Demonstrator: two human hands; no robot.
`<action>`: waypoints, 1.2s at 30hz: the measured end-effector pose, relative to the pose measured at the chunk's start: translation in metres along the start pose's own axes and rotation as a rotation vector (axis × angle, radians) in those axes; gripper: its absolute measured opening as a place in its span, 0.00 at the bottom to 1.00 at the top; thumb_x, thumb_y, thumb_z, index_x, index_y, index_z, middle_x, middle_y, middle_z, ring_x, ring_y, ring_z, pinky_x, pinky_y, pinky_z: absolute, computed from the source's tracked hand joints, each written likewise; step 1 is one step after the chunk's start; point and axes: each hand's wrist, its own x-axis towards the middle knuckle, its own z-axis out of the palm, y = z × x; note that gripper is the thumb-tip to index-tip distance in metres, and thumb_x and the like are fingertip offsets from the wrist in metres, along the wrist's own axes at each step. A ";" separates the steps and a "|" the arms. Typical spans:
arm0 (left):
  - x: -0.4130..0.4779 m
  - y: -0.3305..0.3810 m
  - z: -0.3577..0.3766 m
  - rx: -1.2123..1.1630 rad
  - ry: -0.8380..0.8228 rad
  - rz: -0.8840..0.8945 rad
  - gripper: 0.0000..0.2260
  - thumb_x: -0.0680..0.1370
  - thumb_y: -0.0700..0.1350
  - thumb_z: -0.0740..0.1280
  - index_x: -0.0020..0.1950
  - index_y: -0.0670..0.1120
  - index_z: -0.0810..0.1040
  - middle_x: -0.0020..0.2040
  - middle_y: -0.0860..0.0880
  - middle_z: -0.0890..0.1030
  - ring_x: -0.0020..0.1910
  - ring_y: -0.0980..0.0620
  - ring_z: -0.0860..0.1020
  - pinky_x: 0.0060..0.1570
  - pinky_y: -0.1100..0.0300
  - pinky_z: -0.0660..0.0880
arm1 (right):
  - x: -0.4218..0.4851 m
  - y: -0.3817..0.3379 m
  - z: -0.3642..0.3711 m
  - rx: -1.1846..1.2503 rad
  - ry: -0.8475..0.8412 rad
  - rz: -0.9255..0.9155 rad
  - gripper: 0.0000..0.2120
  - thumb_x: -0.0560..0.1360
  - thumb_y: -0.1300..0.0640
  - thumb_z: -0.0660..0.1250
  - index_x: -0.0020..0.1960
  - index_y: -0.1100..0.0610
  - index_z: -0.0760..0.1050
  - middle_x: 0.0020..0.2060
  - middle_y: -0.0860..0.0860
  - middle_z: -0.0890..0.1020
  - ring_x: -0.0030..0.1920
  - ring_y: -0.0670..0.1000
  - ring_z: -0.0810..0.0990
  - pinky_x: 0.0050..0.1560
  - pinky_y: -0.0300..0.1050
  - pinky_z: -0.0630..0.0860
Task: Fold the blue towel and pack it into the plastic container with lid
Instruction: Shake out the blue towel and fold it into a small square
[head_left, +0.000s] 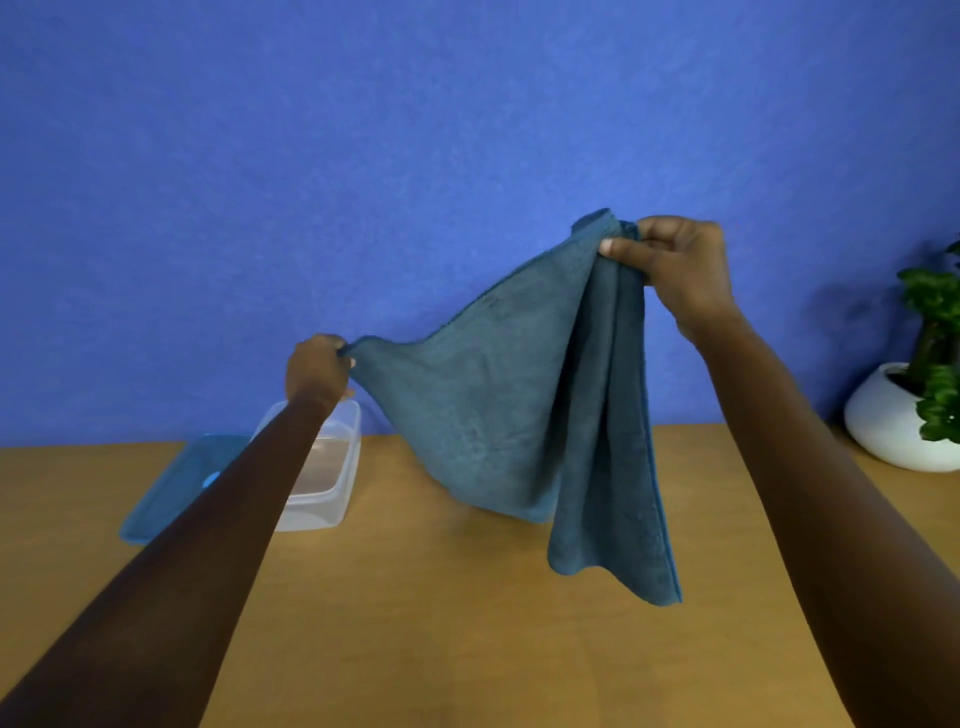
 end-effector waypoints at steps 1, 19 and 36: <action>0.003 0.002 0.000 -0.101 -0.001 -0.032 0.06 0.74 0.31 0.62 0.42 0.37 0.77 0.37 0.35 0.79 0.44 0.33 0.83 0.27 0.60 0.77 | -0.003 0.000 0.004 0.001 -0.067 -0.011 0.04 0.68 0.64 0.73 0.36 0.60 0.79 0.25 0.43 0.83 0.30 0.41 0.80 0.37 0.37 0.78; -0.006 0.066 0.007 -0.547 -0.346 0.327 0.13 0.76 0.26 0.58 0.54 0.35 0.78 0.40 0.51 0.79 0.32 0.66 0.79 0.35 0.76 0.74 | -0.059 0.019 0.096 -0.295 -0.949 -0.039 0.11 0.73 0.67 0.68 0.54 0.66 0.81 0.50 0.66 0.83 0.42 0.47 0.83 0.53 0.44 0.75; -0.023 0.092 -0.007 -0.821 -0.530 0.318 0.14 0.75 0.27 0.61 0.40 0.45 0.76 0.29 0.58 0.83 0.28 0.64 0.79 0.31 0.72 0.77 | -0.039 0.012 0.086 -0.176 -0.320 -0.103 0.03 0.72 0.64 0.69 0.43 0.63 0.80 0.39 0.58 0.83 0.33 0.37 0.76 0.40 0.28 0.72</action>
